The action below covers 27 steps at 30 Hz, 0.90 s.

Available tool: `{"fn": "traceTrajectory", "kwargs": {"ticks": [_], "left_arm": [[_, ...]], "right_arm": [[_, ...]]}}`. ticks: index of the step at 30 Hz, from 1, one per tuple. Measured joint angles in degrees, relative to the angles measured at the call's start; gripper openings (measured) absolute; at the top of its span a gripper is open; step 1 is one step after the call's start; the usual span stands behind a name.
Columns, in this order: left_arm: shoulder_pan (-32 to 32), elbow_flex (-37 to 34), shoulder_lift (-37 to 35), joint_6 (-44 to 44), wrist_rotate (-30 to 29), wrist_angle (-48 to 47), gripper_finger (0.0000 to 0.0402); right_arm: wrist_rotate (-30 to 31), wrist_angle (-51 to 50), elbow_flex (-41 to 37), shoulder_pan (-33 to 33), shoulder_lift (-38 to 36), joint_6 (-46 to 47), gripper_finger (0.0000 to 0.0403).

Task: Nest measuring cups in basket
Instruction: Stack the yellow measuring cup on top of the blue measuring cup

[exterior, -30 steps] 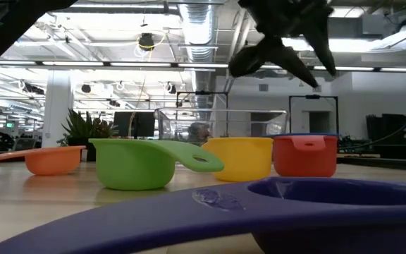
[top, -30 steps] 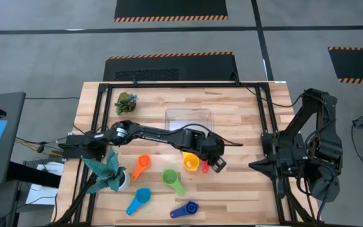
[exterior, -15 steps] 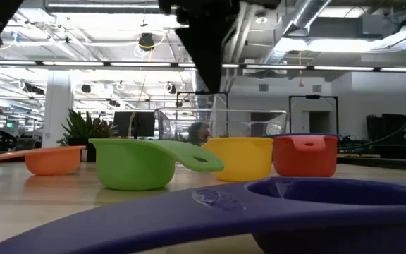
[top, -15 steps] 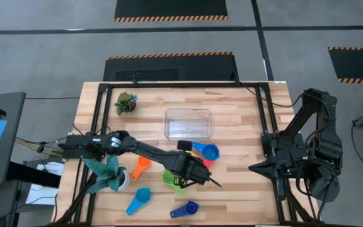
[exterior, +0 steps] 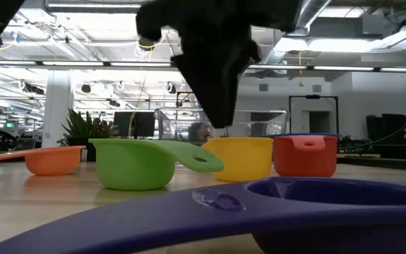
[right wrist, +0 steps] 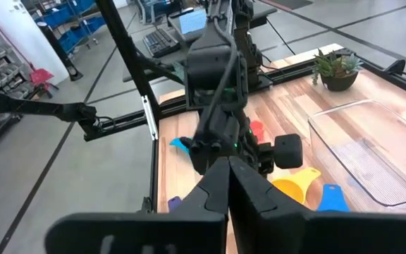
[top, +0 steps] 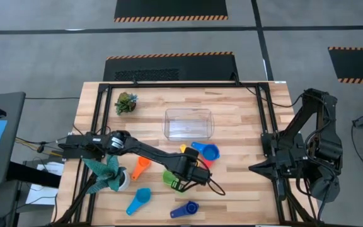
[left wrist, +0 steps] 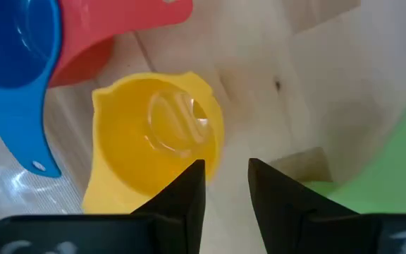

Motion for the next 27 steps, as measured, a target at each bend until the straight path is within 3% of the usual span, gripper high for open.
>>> {"fn": "traceTrajectory", "kwargs": {"ticks": [12,18,22,27], "left_arm": [[1.8,-6.6,0.1,0.9,1.4,8.2,0.0091],[2.1,-6.3,0.0,-8.9,7.0,3.8,0.001],[1.7,-2.0,0.0,-11.5,7.9,-0.3,0.0003],[1.4,10.2,0.0,-16.4,8.8,-8.7,0.0002]], "right_arm": [[0.0,0.0,0.0,0.0,0.0,0.0,0.0021],[0.0,0.0,0.0,0.0,0.0,0.0,0.0026],[0.1,-0.1,0.0,0.0,0.0,0.0,0.0026],[0.2,-0.2,0.0,0.0,0.0,-0.1,0.0026]]}}
